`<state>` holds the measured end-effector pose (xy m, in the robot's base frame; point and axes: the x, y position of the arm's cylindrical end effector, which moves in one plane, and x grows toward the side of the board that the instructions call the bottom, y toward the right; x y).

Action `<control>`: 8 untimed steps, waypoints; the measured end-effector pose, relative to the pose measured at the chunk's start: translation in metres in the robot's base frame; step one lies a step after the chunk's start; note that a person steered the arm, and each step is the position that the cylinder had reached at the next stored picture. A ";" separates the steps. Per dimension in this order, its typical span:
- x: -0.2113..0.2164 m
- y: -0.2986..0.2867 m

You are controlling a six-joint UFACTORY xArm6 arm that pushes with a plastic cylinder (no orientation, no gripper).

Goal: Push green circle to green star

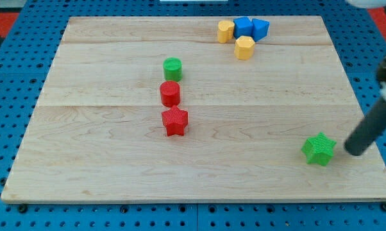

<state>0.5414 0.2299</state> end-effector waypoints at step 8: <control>-0.187 -0.244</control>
<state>0.3547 -0.0141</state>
